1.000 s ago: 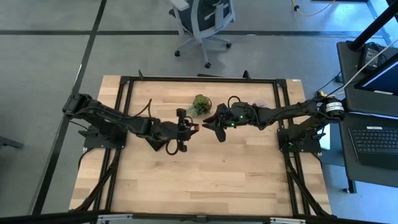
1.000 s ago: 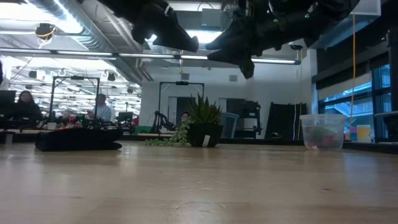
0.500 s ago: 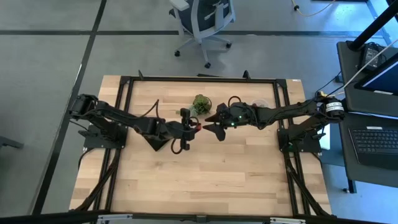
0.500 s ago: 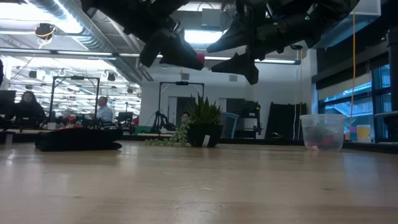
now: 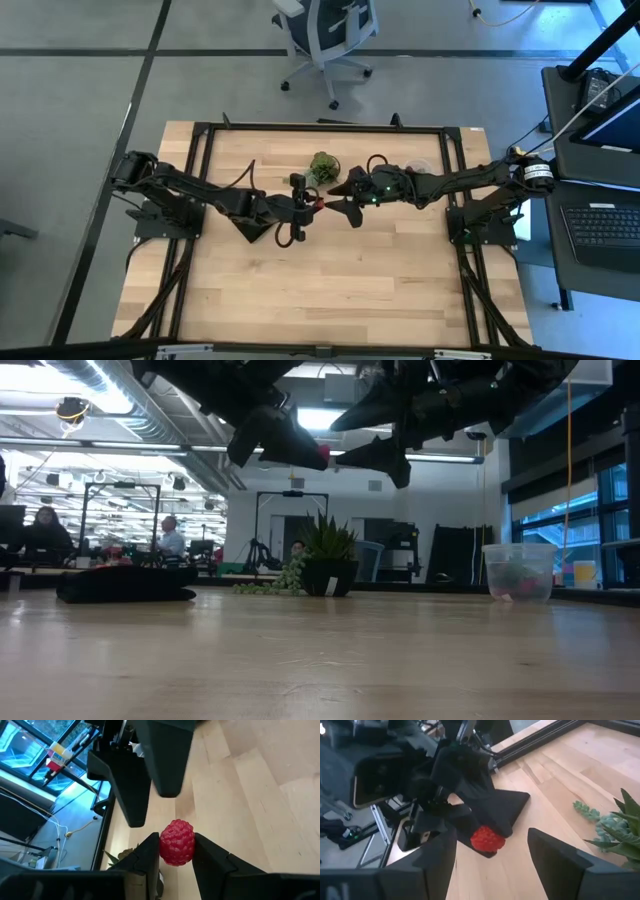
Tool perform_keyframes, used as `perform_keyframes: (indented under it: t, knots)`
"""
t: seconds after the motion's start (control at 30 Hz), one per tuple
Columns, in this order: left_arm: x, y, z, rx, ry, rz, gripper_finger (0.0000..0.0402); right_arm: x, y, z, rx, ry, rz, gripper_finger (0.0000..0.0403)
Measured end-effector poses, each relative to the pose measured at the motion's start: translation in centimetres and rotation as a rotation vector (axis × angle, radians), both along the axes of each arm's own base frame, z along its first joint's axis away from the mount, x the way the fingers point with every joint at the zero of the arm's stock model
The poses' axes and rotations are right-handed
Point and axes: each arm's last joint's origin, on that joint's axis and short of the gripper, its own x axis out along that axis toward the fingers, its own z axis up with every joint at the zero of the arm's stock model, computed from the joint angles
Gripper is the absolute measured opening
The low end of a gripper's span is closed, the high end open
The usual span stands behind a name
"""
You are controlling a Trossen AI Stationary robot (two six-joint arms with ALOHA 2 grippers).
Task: Pick and placing Produce into tupperware
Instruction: Put the red raspberry into the bin
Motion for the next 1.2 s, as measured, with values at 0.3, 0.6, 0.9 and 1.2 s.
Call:
perform_keyframes:
  t: [0.3, 0.6, 0.9, 1.2]
  knots:
    - [0.2, 0.2, 0.4, 0.027, -0.036, 0.015, 0.0094, 0.0, 0.0, 0.1, 0.018, -0.005, -0.021, 0.0246]
    - [0.6, 1.0, 1.1, 0.016, -0.11, -0.013, 0.0094, 0.1, 0.0, 0.2, 0.017, -0.021, -0.021, 0.0245]
    - [0.9, 1.1, 1.5, 0.042, -0.14, -0.054, 0.0094, 0.1, 0.0, 0.5, 0.014, -0.051, -0.02, 0.0245]
    - [1.0, 0.9, 1.6, 0.041, -0.159, -0.107, 0.0094, 0.1, 0.0, 0.5, 0.015, -0.057, -0.016, 0.0226]
